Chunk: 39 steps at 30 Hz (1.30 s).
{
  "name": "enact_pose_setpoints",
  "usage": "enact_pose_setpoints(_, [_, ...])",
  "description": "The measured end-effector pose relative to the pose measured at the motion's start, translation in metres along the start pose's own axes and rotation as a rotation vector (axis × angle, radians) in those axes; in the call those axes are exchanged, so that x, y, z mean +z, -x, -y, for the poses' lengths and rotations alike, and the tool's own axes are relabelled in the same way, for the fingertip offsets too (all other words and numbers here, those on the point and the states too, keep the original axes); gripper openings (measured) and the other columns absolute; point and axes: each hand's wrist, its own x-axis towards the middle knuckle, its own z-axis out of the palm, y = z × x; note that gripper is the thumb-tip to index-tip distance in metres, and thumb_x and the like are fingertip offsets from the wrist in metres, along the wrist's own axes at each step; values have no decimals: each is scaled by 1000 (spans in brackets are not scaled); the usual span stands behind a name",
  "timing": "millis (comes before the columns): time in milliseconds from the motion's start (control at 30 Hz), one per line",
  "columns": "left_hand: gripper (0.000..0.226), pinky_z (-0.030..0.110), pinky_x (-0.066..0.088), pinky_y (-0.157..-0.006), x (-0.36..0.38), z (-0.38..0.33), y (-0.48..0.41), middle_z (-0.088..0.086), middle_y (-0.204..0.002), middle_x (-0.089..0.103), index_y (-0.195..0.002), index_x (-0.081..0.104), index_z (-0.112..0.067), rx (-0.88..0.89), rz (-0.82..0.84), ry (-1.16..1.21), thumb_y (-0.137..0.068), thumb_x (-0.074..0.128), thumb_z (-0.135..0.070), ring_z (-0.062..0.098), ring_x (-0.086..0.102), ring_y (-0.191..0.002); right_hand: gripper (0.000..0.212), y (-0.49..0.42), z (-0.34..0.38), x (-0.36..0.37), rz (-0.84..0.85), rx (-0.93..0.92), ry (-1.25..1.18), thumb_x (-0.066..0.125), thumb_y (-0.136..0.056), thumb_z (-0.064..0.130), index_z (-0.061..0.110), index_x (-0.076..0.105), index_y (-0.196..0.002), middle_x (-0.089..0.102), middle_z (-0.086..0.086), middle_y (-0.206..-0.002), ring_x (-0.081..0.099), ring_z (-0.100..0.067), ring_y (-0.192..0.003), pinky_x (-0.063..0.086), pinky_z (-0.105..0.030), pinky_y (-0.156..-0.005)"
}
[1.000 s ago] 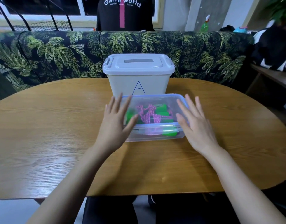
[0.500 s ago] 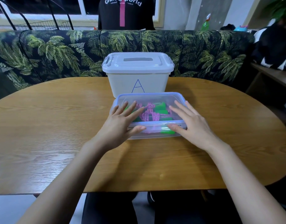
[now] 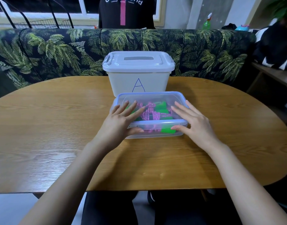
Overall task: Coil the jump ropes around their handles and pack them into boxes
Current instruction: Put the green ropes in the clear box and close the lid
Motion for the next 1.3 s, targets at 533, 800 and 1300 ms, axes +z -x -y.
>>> enact_pose_setpoints(533, [72,44,34,-112,4,7,0,3,-149,47,-146,47,-25,-1,-57,115,-88,40,-68,29,38,-142,68,0,2,7,-99,-11,60,42,-77,71,40,57,-136,47,23,-144,31,-9,-145,50,-41,-94])
enact_pose_setpoints(800, [78,49,4,-121,4,30,9,-14,-159,24,-147,30,-42,-58,28,337,-81,37,-83,20,11,-152,77,-3,11,-10,102,56,32,45,-71,77,51,36,-144,24,36,-149,10,3,-148,27,-46,-115])
enact_pose_setpoints(1300, [76,39,9,-123,1,29,12,-11,-157,27,-148,32,-35,-27,2,350,-83,48,-70,11,14,-151,74,-1,7,-6,87,41,12,49,-74,72,51,37,-144,23,37,-149,9,4,-147,32,-42,-108])
